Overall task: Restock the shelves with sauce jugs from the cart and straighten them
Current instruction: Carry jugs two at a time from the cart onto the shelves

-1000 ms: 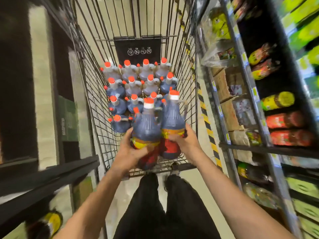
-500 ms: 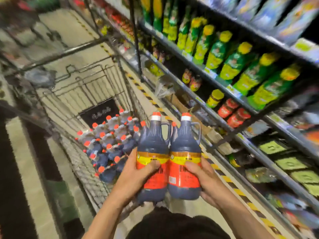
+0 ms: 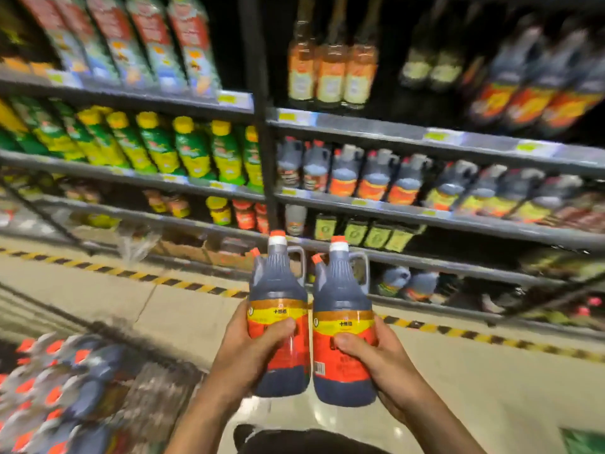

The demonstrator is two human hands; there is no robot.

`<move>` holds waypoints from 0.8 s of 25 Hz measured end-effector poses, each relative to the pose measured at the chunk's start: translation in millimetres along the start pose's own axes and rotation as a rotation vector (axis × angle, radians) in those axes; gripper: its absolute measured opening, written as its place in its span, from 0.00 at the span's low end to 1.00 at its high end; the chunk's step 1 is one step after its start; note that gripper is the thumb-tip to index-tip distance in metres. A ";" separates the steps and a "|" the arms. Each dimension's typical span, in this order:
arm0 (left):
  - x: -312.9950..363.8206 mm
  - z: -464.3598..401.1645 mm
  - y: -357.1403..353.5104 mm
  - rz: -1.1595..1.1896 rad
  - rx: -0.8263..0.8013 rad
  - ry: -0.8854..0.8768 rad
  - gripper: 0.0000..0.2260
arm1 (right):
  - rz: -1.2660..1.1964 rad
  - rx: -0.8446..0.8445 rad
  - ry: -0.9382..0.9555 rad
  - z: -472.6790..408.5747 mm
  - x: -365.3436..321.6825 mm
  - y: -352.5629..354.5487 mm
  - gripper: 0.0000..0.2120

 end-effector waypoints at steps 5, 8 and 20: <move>-14.1 -4.8 -152.4 -0.139 -0.209 0.012 0.24 | -0.028 0.305 0.097 51.8 -21.8 139.3 0.41; -23.4 -2.8 -232.9 -0.245 -0.346 0.002 0.28 | -0.074 0.466 0.170 83.2 -34.5 205.5 0.39; -63.9 22.8 -514.6 -0.665 -0.827 0.005 0.33 | -0.226 1.134 0.331 209.2 -43.7 405.5 0.31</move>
Point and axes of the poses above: each hand's wrist, its own z-axis away from the middle knuckle, its own y-axis out of the back of the hand, x = y × z, the point moved 10 cm from there along -z, towards the middle knuckle, and after that the axes turned 15 degrees about y, right-handed, at the moved point
